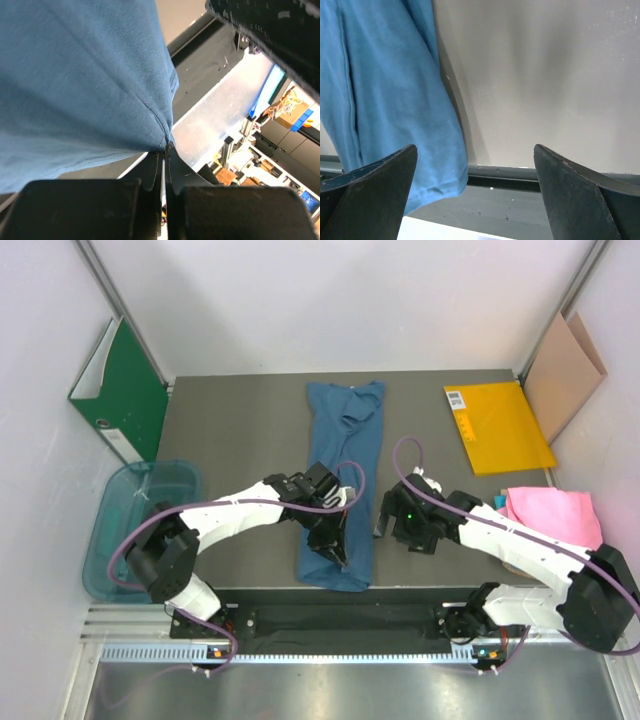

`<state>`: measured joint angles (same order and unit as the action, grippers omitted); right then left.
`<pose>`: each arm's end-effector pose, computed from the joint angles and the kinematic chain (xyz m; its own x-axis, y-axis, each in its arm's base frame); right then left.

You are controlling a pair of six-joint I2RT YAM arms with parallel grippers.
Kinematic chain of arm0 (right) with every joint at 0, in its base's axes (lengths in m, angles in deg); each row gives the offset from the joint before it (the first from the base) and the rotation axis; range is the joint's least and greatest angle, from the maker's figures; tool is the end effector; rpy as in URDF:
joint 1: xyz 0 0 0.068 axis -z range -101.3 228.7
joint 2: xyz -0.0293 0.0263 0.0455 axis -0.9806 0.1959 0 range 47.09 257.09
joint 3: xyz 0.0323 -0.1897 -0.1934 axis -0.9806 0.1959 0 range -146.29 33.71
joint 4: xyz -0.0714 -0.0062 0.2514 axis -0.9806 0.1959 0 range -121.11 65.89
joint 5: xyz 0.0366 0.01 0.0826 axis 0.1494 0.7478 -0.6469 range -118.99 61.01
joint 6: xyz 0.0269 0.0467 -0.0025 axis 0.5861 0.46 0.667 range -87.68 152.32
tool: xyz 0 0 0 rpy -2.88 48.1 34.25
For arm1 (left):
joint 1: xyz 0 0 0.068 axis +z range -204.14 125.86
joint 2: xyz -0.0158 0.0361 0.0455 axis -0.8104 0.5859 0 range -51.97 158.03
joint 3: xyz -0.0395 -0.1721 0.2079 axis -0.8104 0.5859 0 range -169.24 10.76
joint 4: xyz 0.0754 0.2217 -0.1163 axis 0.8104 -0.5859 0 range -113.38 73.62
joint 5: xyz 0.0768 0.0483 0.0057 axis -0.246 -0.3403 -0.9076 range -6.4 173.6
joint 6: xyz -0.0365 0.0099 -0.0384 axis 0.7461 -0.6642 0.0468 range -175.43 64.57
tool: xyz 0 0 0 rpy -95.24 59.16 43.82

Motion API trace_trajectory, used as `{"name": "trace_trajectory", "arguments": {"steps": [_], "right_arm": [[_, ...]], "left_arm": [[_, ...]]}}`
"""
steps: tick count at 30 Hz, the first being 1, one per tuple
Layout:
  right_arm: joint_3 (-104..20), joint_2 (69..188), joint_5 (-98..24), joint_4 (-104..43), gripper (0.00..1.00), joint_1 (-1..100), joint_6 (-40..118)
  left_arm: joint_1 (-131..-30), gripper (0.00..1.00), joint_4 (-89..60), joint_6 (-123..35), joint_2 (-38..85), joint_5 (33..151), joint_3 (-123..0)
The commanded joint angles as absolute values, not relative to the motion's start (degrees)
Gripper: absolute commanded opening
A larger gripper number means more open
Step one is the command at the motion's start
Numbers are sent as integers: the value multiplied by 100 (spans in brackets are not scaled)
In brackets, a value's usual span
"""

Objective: Fold and stack the t-shirts
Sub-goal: Grab the bottom of the folded rectangular tshirt with both arms

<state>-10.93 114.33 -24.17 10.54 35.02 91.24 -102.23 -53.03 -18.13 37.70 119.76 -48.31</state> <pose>0.1573 0.1460 0.2196 -0.9031 0.3175 -0.2891 0.2162 0.9179 0.3329 0.1845 -0.2371 0.2096 -0.9464 0.3222 0.0220 0.2261 0.7098 -0.6672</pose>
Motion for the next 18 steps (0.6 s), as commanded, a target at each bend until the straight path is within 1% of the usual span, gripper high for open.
{"name": "trace_trajectory", "arguments": {"steps": [1, 3, 6, 10, 15, 17, 18], "right_arm": [[-1243, 11546, -2425, 827, 99, 3573, 9007], [-1252, 11547, -2425, 827, 100, 3573, 8989], [-1252, 11538, -2442, 827, 100, 3590, 8963], [-1208, 11529, -2477, 800, 100, 3608, 8936], [-1252, 11626, -2600, 713, 100, 3616, 8788], [-1261, 11652, -2731, 590, 100, 3608, 8682], [-1287, 11661, -2828, 520, 100, 3599, 8586]], "left_arm": [[-10248, 0, -5813, -1939, 3540, 12103, -4849], [-10248, 0, -5918, -1957, 3514, 12095, -4787], [-10248, 0, -6312, -2088, 3426, 11771, -4647], [-10230, 0, -6446, -2063, 3294, 11428, -4383], [-10221, 0, -6542, -2036, 3548, 11120, -4259], [-10221, 36, -6578, -2088, 3619, 11067, -4320], [-10221, 57, -6613, -2124, 3610, 11041, -4425]]}}
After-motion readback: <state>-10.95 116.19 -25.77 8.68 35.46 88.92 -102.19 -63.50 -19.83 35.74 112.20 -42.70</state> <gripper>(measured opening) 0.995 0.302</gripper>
